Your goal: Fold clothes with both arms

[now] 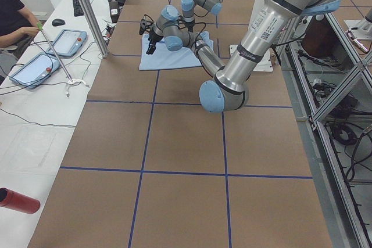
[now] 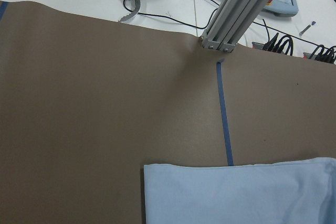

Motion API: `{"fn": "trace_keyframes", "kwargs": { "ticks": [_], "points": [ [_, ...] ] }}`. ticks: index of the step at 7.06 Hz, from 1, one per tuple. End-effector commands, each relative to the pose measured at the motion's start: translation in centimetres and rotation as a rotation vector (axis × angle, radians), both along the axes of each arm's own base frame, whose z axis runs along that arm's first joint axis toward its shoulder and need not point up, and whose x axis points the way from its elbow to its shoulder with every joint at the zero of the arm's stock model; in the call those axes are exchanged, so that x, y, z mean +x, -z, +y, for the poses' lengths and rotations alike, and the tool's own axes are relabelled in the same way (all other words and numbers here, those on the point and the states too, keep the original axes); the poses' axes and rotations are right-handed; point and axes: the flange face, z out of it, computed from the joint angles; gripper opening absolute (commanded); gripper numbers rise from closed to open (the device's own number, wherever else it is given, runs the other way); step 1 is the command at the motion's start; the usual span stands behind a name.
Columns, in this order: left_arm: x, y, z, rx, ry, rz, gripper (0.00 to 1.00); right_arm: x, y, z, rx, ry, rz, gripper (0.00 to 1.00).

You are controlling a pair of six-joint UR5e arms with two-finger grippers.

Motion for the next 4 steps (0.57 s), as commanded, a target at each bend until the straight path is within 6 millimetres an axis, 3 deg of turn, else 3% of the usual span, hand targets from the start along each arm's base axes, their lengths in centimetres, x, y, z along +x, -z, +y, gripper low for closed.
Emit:
{"fn": "trace_keyframes", "kwargs": {
  "ticks": [1,3,4],
  "points": [
    [0.1,0.0,0.0,0.001,-0.002,0.002,1.00,1.0,-1.4,-0.9,0.005,0.015,0.020,0.96],
    [0.1,0.2,0.0,0.004,-0.001,0.004,1.00,3.4,-3.3,-2.9,0.018,0.026,0.040,0.96],
    [0.1,0.1,0.0,0.003,-0.001,0.003,1.00,4.4,-3.3,-3.8,0.022,0.027,0.035,0.95]
  ]
}}
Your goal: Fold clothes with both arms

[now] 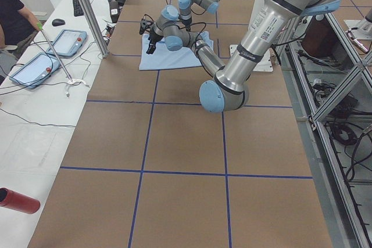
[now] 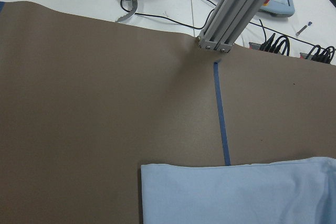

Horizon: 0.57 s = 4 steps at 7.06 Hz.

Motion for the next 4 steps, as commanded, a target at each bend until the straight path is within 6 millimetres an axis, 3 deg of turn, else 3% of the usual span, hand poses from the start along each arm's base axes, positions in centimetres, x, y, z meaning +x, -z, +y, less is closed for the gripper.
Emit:
{"fn": "trace_keyframes", "kwargs": {
  "ticks": [1,2,4],
  "points": [
    [0.0,0.0,0.0,0.000,0.000,0.000,1.00,1.2,0.6,-1.0,-0.002,0.009,0.000,0.96],
    [0.0,-0.3,0.0,-0.002,0.000,-0.002,1.00,1.0,2.0,-0.4,-0.011,0.017,-0.042,0.97],
    [-0.1,-0.5,0.0,-0.005,0.000,-0.004,1.00,-0.8,3.8,2.8,-0.007,0.074,-0.086,0.99]
  ]
}}
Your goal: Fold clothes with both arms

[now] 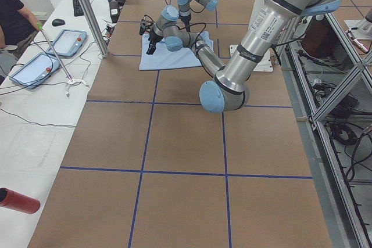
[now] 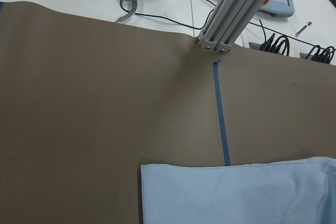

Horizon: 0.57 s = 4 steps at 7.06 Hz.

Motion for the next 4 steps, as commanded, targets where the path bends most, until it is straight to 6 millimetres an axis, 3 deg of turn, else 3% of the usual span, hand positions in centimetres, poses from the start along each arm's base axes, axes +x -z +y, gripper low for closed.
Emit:
{"fn": "trace_keyframes", "kwargs": {
  "ticks": [1,4],
  "points": [
    [-0.1,-0.4,-0.1,-0.004,0.001,-0.003,1.00,-1.5,1.0,2.5,-0.014,0.051,-0.035,0.99],
    [0.0,-0.2,0.0,-0.001,-0.001,-0.001,1.00,-2.6,0.3,3.8,-0.023,0.085,-0.024,0.99]
  ]
}}
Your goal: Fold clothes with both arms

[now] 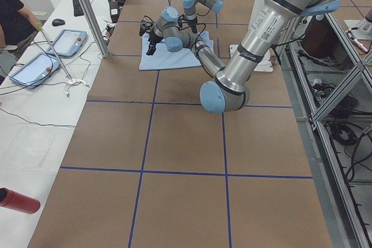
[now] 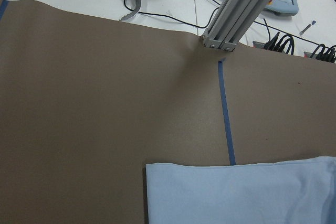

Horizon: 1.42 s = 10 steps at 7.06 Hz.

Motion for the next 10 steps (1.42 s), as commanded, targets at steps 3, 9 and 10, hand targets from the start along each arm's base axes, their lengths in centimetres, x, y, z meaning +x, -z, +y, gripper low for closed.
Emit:
{"fn": "trace_keyframes", "kwargs": {
  "ticks": [3,9,10],
  "points": [
    [0.0,0.2,0.1,0.004,-0.001,0.004,1.00,-0.6,-2.2,0.1,-0.013,0.016,0.036,0.99],
    [0.2,-0.1,-0.1,0.011,0.001,0.010,1.00,0.7,-4.1,-2.8,-0.005,0.006,0.071,0.98],
    [0.2,-0.1,0.0,0.012,-0.001,0.011,1.00,1.5,-4.4,-3.6,0.010,0.022,0.070,0.98]
  ]
}}
